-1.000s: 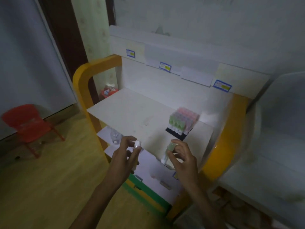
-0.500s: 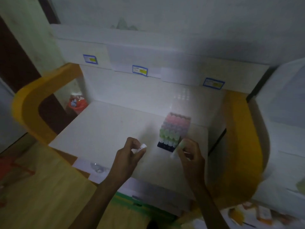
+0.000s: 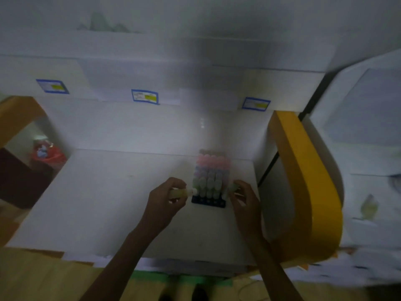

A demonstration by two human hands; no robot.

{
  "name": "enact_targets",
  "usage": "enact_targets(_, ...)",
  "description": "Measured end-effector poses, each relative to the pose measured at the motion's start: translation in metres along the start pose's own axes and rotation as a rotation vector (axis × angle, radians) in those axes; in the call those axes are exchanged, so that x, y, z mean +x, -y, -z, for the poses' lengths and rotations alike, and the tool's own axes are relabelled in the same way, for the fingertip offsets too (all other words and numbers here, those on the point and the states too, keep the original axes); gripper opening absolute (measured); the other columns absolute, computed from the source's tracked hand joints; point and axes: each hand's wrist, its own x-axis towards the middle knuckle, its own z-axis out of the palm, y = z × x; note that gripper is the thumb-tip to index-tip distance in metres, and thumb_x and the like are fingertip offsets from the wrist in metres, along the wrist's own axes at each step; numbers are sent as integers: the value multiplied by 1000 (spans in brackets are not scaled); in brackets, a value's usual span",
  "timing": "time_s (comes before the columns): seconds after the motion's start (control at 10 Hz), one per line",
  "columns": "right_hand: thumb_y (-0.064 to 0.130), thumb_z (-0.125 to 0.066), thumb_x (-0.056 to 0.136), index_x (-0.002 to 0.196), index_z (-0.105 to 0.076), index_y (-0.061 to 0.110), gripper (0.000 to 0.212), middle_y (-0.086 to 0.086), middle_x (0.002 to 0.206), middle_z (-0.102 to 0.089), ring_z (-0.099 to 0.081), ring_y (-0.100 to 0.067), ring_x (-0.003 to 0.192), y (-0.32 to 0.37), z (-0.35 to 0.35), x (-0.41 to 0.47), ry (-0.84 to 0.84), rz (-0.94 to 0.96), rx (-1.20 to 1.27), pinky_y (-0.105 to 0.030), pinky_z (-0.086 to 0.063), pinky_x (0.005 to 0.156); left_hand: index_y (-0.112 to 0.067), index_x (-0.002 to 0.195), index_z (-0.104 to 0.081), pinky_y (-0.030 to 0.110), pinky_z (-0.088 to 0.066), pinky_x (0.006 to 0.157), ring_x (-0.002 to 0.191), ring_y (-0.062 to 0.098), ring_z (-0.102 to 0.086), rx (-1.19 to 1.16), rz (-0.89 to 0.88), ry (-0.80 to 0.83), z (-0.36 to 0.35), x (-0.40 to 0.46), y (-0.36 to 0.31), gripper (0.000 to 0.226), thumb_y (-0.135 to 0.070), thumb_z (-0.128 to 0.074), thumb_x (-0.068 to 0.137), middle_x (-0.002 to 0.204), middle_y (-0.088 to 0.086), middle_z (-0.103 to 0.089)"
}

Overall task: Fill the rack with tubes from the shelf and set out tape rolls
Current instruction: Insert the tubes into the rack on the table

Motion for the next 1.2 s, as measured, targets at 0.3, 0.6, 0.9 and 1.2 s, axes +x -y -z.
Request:
enact_targets(0.3,11,-64,91,117,-62,12,26,2,111,-64,-61,-1,97,0,-13,-2,-21,-30,-95,-15,-51,80,-16,103,-69,16,-52,63,79,2,-61,-38,-84,12,14,9,16,25,-7,-76,81,91,-8,-68)
enact_targets(0.6,11,-64,90,112,-63,7,22,-5,106,-64,-63,-18,95,1,-16,-7,18,-18,-247,-22,-51,83,-18,107,-55,18,-53,62,73,5,-64,-117,-1,49,19,14,18,33,-19,-76,81,84,-5,-67)
enact_targets(0.9,31,-61,93,126,-58,22,34,3,120,-62,-56,-15,108,0,-15,-10,19,-50,-377,-38,-49,94,-19,135,-50,8,-48,77,84,5,-57,-93,-225,101,14,17,22,52,-4,-66,87,97,1,-60)
enact_targets(1.2,27,-60,92,125,-34,58,52,27,126,-40,-37,9,116,31,5,-25,74,14,-427,-3,-27,95,-22,117,-55,18,-52,71,78,2,-58,-96,-173,145,-13,16,23,30,-15,-67,89,99,-13,-58)
